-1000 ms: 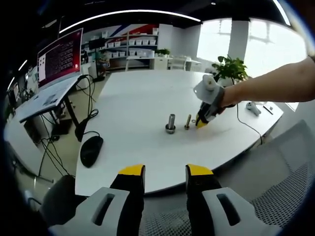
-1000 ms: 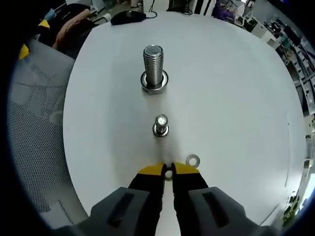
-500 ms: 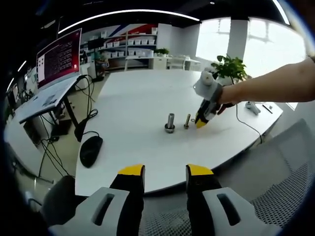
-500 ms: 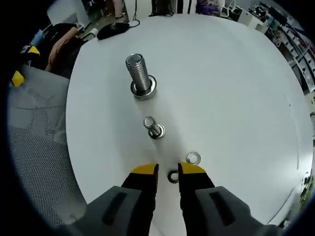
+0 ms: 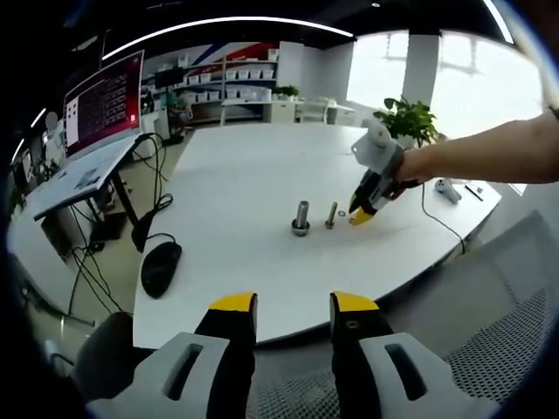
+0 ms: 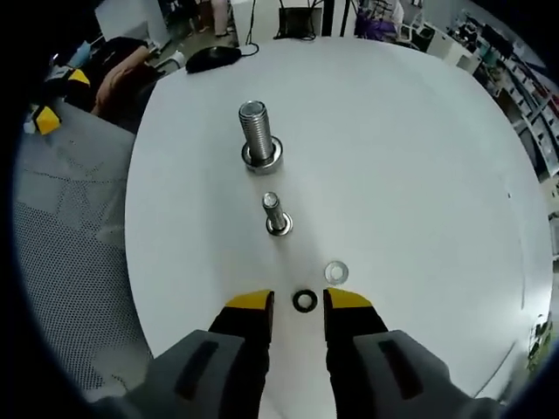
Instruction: Place the washer onto the threaded stud by aligning its center hole with the stud, sliding it down to the base, and recovering from edge contact or off-axis alignment until the washer reaches the visible bottom stop.
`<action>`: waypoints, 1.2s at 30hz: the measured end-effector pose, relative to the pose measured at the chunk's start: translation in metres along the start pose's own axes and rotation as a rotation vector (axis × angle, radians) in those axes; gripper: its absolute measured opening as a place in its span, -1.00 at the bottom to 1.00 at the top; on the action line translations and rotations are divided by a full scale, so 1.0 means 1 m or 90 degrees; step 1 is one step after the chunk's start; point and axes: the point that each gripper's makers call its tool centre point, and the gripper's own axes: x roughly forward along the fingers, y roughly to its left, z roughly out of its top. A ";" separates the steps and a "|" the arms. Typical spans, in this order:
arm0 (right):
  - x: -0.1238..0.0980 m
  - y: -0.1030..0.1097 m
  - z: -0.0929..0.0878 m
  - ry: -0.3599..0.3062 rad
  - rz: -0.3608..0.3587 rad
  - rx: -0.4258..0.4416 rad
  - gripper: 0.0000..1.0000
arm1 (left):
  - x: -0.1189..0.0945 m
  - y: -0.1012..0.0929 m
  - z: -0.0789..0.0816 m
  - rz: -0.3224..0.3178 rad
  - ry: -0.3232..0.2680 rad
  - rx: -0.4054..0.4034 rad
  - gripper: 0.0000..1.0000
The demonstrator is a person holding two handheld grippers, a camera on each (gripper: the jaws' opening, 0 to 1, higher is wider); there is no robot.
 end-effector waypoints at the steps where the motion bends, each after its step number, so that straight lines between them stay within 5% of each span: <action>1: 0.002 0.001 -0.004 0.014 0.008 -0.019 -0.49 | 0.000 0.001 0.000 0.001 -0.001 -0.001 -0.37; 6: 0.007 0.005 -0.020 0.076 0.024 -0.107 -0.48 | 0.000 0.001 0.000 0.001 -0.002 -0.003 -0.37; 8: 0.006 0.012 -0.011 0.045 0.032 -0.153 -0.50 | 0.000 0.000 0.000 0.002 -0.002 -0.003 -0.37; 16: 0.010 0.005 -0.008 0.062 0.032 -0.113 -0.54 | 0.000 0.000 0.000 0.003 -0.002 -0.004 -0.37; 36: 0.016 -0.002 -0.004 0.125 0.021 -0.195 -0.75 | 0.000 0.001 0.001 0.006 -0.004 -0.008 -0.38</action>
